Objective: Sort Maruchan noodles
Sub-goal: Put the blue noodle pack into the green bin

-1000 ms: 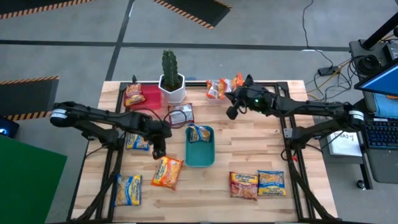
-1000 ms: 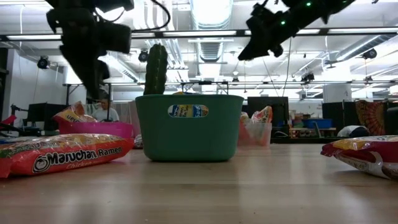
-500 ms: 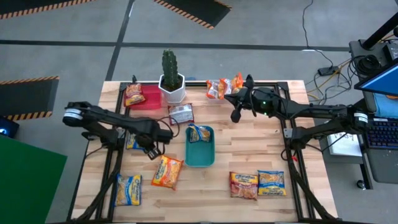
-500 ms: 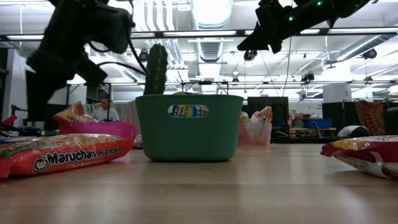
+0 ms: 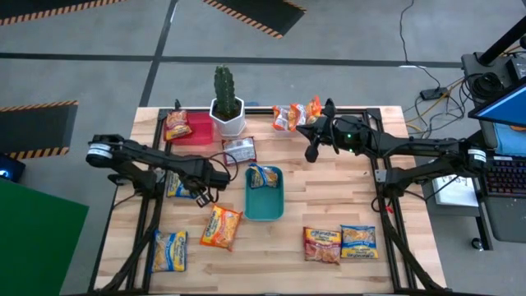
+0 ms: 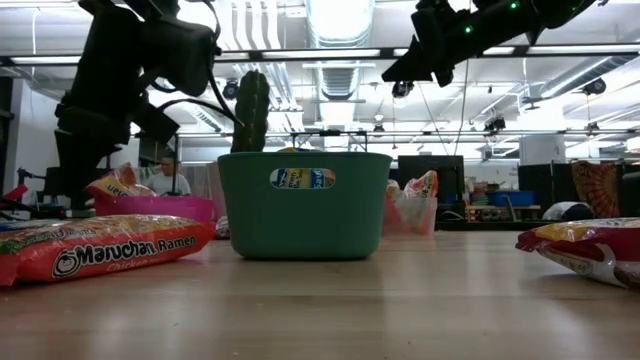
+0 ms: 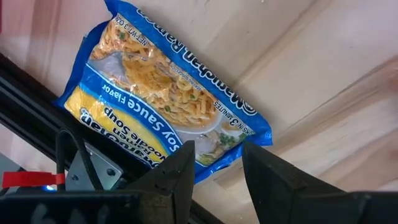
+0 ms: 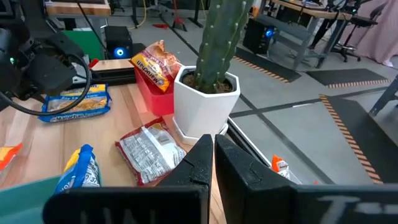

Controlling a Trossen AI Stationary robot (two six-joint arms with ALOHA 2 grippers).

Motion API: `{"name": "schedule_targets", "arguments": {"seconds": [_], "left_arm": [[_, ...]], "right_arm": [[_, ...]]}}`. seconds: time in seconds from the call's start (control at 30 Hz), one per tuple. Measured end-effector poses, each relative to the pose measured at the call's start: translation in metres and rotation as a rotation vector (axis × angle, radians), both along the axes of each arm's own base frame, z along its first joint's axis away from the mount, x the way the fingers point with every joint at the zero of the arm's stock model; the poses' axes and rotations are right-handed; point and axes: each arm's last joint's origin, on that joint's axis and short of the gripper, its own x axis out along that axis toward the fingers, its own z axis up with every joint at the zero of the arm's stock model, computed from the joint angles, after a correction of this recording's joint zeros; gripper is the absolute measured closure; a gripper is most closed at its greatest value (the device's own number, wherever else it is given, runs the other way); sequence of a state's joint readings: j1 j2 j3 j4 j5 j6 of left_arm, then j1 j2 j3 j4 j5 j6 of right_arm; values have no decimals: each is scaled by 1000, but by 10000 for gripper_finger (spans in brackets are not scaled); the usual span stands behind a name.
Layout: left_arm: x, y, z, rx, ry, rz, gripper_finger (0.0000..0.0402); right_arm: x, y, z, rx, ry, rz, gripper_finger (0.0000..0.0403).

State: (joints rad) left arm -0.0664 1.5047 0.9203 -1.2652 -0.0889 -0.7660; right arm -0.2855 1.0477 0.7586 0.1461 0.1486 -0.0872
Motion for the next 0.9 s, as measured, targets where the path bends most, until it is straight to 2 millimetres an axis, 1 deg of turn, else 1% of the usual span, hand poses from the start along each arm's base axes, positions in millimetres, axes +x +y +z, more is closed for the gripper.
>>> {"name": "schedule_targets", "arguments": {"seconds": [0.1, 0.17, 0.3, 0.37, 0.47, 0.57, 0.6, 0.7, 0.8, 0.9], "left_arm": [[1, 2, 0, 4, -9, 17, 279], [1, 4, -1, 8, -17, 32, 267], [1, 7, -3, 98, 1, 18, 241], [0, 7, -3, 117, 12, 13, 232], [0, 7, -3, 112, 12, 13, 228], [0, 6, -3, 101, 18, -31, 228], [0, 7, -3, 106, 17, -26, 228], [0, 8, -3, 149, 2, 64, 227], [0, 8, -3, 149, 3, 73, 218], [0, 9, -3, 181, -1, 68, 201]], "right_arm": [[0, 0, 0, 1, 2, 0, 394], [0, 0, 0, 2, 2, 0, 394], [0, 0, -1, 12, 2, -3, 394], [0, 0, -1, 16, 0, -3, 394], [0, 0, -1, 21, -1, -5, 394], [0, 0, -1, 23, -1, -5, 394], [0, 0, -1, 23, -1, -6, 394], [0, 0, -1, 24, -1, -6, 394], [0, 0, -2, 27, 4, -6, 394], [0, 0, -2, 27, 6, -6, 394]]}}
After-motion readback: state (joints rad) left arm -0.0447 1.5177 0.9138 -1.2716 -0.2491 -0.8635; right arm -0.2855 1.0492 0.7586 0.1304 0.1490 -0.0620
